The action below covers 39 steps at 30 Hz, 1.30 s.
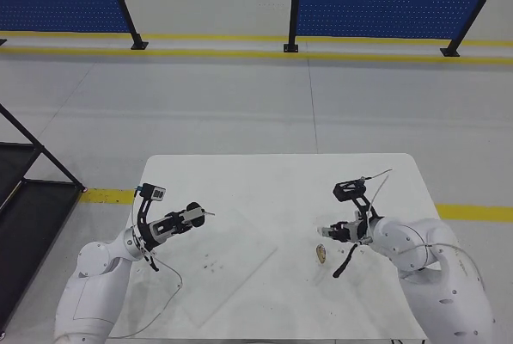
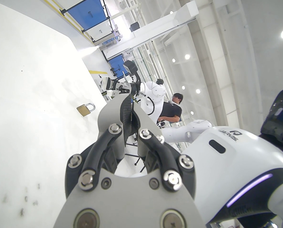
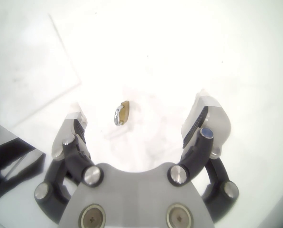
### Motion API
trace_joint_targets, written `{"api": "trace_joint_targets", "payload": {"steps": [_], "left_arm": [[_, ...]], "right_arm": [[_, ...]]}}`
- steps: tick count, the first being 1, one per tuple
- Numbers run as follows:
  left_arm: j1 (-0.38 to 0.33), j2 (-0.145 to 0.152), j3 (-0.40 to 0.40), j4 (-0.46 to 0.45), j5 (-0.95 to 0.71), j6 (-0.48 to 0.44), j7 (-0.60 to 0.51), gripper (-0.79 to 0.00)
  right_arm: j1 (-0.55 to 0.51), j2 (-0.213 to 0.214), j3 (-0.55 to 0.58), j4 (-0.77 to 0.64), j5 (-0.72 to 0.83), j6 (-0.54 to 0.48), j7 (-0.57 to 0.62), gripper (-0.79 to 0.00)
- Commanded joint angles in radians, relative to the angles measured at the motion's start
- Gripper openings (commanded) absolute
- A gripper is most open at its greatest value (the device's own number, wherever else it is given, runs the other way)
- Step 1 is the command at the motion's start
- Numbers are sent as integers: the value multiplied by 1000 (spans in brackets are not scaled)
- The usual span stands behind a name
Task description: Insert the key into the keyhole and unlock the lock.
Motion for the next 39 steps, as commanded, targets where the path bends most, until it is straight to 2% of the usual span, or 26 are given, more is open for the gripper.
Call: {"api": "trace_joint_targets", "payload": {"steps": [1,13,18,21,29,39], "left_arm": [[0,0,0,0,0,0,0,-785],[0,0,0,0,0,0,0,-785],[0,0,0,0,0,0,0,-785],[0,0,0,0,0,0,0,-785],[0,0,0,0,0,0,0,-785],[0,0,0,0,0,0,0,-785]], "right_arm": [[6,-1,-15,5,7,6,20,0],[7,-1,-22,8,8,8,18,0],[50,-4,-130,14,-174,37,109,0],[105,-12,-186,42,-208,61,179,0],[221,-18,-330,175,-130,44,179,0],[311,11,-444,268,-25,45,179,0]]}}
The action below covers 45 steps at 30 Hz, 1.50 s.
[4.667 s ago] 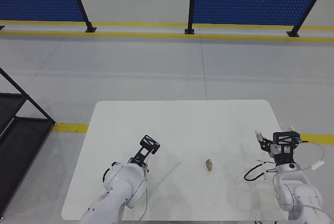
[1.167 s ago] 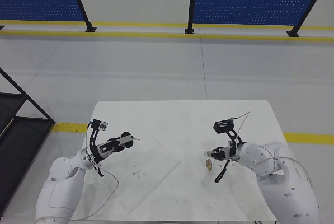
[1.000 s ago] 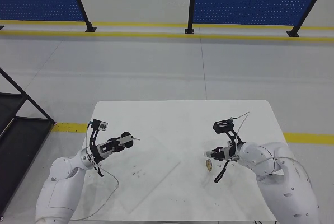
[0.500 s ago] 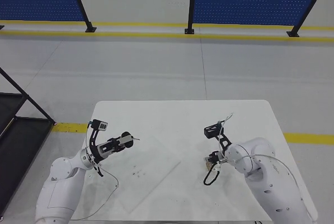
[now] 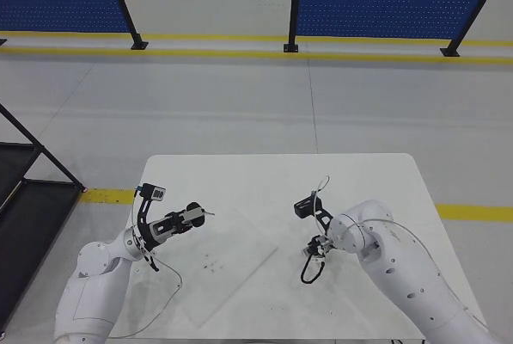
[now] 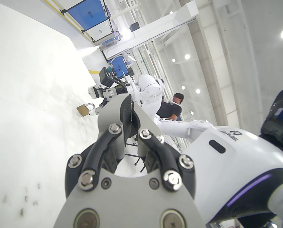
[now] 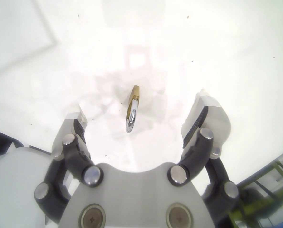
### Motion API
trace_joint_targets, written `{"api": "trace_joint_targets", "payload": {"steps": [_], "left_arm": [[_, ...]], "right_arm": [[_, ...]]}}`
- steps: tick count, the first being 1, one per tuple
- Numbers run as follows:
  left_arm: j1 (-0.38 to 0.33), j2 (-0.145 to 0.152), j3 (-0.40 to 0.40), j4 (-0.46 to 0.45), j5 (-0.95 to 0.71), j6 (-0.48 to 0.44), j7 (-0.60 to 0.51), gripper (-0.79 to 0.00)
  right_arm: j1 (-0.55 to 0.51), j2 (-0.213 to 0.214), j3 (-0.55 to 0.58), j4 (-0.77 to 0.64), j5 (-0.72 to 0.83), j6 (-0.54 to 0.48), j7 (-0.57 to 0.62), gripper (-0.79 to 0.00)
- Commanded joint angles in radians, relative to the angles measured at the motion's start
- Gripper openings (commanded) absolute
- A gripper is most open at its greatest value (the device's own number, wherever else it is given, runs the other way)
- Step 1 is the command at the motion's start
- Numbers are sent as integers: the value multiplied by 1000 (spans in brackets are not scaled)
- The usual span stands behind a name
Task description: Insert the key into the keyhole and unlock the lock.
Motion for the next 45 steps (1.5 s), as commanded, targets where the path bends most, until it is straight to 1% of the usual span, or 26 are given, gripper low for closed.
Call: {"api": "trace_joint_targets", "payload": {"steps": [1,6,7,8,9,10,12,13,20,23,29,36,45], "left_arm": [[0,0,0,0,0,0,0,-785],[0,0,0,0,0,0,0,-785],[0,0,0,0,0,0,0,-785],[0,0,0,0,0,0,0,-785],[0,0,0,0,0,0,0,-785],[0,0,0,0,0,0,0,-785],[0,0,0,0,0,0,0,-785],[0,0,0,0,0,0,0,-785],[0,0,0,0,0,0,0,-785],[0,0,0,0,0,0,0,-785],[0,0,0,0,0,0,0,-785],[0,0,0,0,0,0,0,-785],[0,0,0,0,0,0,0,-785]], "right_arm": [[11,9,-19,9,19,2,0,0],[38,33,-68,18,51,21,0,0],[43,37,-77,18,58,25,0,-18],[47,42,-86,18,63,30,0,-120],[52,47,-96,18,67,34,0,-188],[56,52,-105,18,73,38,0,-299],[66,60,-124,17,85,45,0,-345],[71,64,-134,17,89,48,0,-406],[113,85,-190,23,132,68,0,-437],[130,92,-209,25,149,72,0,-465],[161,98,-240,26,175,67,0,-449],[190,93,-271,45,203,56,0,-474],[212,74,-292,90,234,40,0,-477]]}}
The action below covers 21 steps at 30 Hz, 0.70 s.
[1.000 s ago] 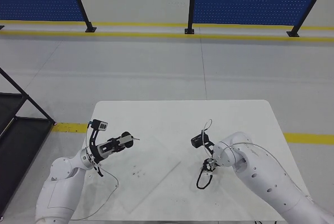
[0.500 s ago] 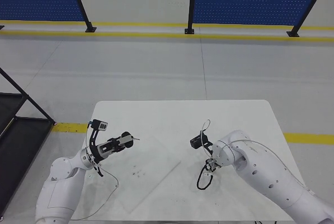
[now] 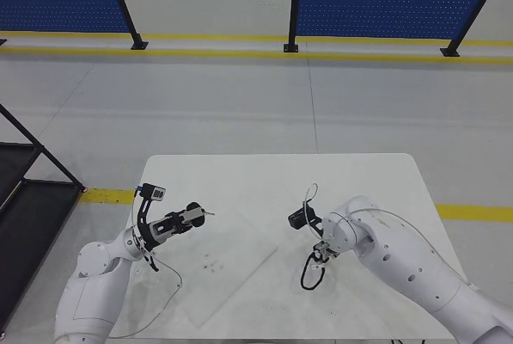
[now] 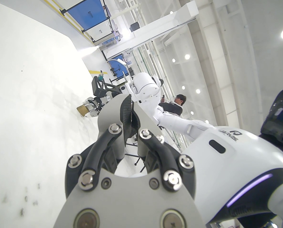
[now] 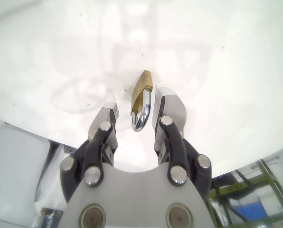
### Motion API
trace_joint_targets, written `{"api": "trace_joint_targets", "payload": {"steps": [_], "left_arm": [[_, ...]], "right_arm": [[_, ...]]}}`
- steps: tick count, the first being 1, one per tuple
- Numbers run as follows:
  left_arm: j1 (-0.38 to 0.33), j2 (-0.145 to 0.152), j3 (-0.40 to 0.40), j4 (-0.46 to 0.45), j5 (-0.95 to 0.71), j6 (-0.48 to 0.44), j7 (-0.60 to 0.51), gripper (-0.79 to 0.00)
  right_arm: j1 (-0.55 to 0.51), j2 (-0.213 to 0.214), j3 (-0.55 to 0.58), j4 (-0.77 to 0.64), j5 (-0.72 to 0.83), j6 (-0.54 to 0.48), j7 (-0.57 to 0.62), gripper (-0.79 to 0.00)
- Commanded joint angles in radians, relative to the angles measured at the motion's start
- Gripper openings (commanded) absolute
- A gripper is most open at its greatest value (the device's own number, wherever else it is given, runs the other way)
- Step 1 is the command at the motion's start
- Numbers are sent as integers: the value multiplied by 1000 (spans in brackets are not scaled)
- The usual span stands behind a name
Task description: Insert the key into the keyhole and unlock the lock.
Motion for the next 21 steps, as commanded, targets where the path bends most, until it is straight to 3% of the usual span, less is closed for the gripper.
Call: {"api": "trace_joint_targets", "payload": {"steps": [1,4,9,10,21], "left_arm": [[0,0,0,0,0,0,0,-785],[0,0,0,0,0,0,0,-785],[0,0,0,0,0,0,0,-785],[0,0,0,0,0,0,0,-785],[0,0,0,0,0,0,0,-785]], "right_arm": [[1,-4,-2,7,2,-4,-2,-483],[1,-9,-3,18,6,-9,-6,-505],[-3,-16,0,40,21,-12,-13,-625],[-4,-17,3,45,27,-11,-17,-785],[-38,-1,119,-38,96,54,-89,-785]]}}
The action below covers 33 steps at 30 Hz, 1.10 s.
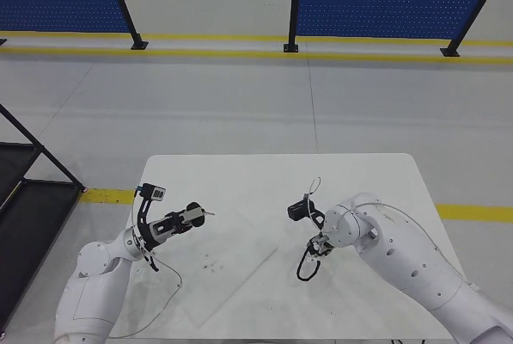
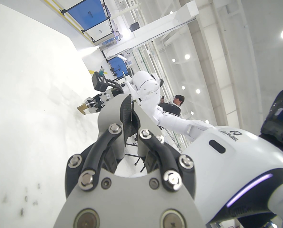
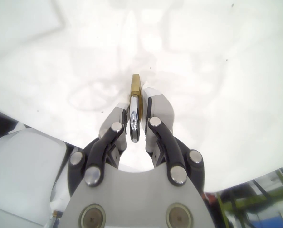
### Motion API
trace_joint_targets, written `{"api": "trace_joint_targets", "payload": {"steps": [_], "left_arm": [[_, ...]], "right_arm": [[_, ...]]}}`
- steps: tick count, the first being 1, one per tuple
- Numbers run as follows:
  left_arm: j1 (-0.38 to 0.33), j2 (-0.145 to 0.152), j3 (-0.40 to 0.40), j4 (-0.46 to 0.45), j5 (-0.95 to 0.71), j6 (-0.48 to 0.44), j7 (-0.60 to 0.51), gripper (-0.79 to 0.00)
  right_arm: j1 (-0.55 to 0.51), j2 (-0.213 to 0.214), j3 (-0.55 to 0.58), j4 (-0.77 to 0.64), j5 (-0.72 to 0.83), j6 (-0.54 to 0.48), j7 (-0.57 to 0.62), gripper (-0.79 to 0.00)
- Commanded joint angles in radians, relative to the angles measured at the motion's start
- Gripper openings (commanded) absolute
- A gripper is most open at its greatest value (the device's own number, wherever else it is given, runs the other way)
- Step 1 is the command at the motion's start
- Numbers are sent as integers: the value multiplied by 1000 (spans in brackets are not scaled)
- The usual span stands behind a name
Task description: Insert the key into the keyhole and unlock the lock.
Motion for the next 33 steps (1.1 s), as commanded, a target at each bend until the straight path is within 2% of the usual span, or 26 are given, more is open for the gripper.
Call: {"api": "trace_joint_targets", "payload": {"steps": [1,3,7,13,18,22,33], "left_arm": [[0,0,0,0,0,0,0,-785],[0,0,0,0,0,0,0,-785],[0,0,0,0,0,0,0,-785],[0,0,0,0,0,0,0,-785],[0,0,0,0,0,0,0,-785],[0,0,0,0,0,0,0,-785],[0,0,0,0,0,0,0,-785]], "right_arm": [[-22,8,53,-38,49,17,-51,-785],[-58,16,107,-74,110,11,-115,-785],[-140,31,228,-101,294,-69,-268,-785],[-237,34,337,-73,599,-328,-443,-785],[-246,19,334,38,839,-474,-455,-785],[-218,-1,293,144,977,-538,-425,-785],[-218,-1,293,144,977,-538,-425,-785]]}}
